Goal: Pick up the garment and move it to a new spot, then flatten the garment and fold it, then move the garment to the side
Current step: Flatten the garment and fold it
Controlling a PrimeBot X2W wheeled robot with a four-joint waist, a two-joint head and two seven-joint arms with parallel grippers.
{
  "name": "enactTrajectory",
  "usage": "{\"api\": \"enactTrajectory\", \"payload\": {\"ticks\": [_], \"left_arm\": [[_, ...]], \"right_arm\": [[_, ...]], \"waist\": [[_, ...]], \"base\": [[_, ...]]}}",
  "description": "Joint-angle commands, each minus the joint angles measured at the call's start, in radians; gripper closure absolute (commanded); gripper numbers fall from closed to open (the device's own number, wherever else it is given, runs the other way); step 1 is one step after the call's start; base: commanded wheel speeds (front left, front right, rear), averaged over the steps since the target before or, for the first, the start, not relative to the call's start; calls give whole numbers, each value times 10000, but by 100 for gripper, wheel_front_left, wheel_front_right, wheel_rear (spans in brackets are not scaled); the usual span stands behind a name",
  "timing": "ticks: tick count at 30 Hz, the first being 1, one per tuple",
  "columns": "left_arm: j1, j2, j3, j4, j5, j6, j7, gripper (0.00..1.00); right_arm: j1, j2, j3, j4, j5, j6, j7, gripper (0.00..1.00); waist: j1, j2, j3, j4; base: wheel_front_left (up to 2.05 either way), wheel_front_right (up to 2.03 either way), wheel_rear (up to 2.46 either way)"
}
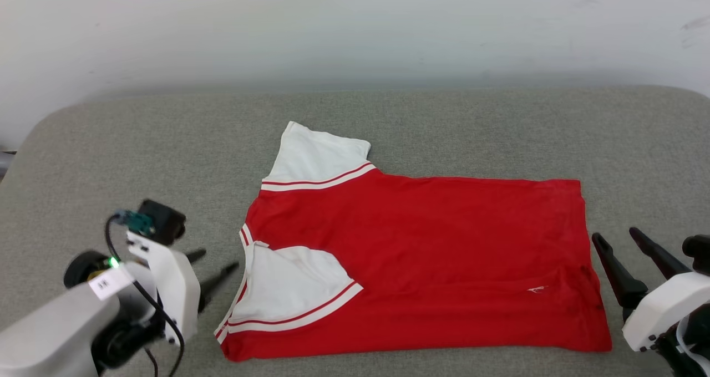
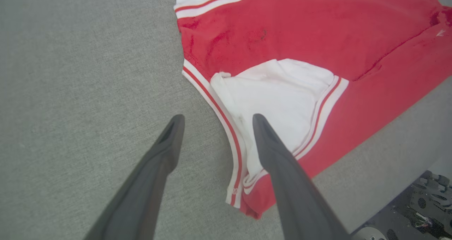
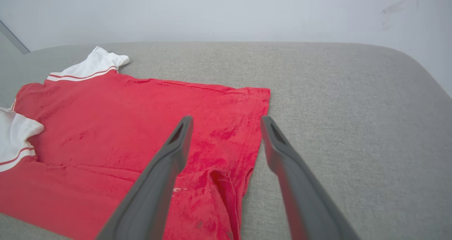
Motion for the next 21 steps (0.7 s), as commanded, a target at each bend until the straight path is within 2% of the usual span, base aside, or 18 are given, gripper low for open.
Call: {"api": "enactTrajectory", "payload": {"ticks": [1,3,4,5,7,13,21], "left_arm": [[-312,82,235,-68,219,191,-352,0],[-617,114,447,-78,435,361,-642,0],[-617,114,447,-78,435,361,-642,0],[-958,75,668,3,567,456,-880,0],[-1377,-36,901,102,622,487,-1036,0],[-2573,-402,1344,607,751,459,-1008,0],[-4828,-911,1586,1748,374,27,842,0]], "right_arm": [[238,488,-445,-297,-463,-6,-514,0],[352,916,-831,-628,-882,-6,-907,0],[352,916,-831,-628,-882,-6,-907,0],[426,1329,-1142,-971,-1342,-6,-1225,0],[495,1667,-1347,-1336,-1741,-6,-1485,0],[455,2286,-1411,-2131,-2348,-6,-1775,0],[-113,2748,-1068,-3093,-2779,-6,-1924,0]], "waist": [[0,0,63,-100],[0,0,143,-198],[0,0,143,-198],[0,0,266,-313],[0,0,434,-425],[0,0,1034,-744],[0,0,2671,-1417]], "base": [[0,0,0],[0,0,0],[0,0,0],[0,0,0],[0,0,0],[0,0,0],[0,0,0]]}}
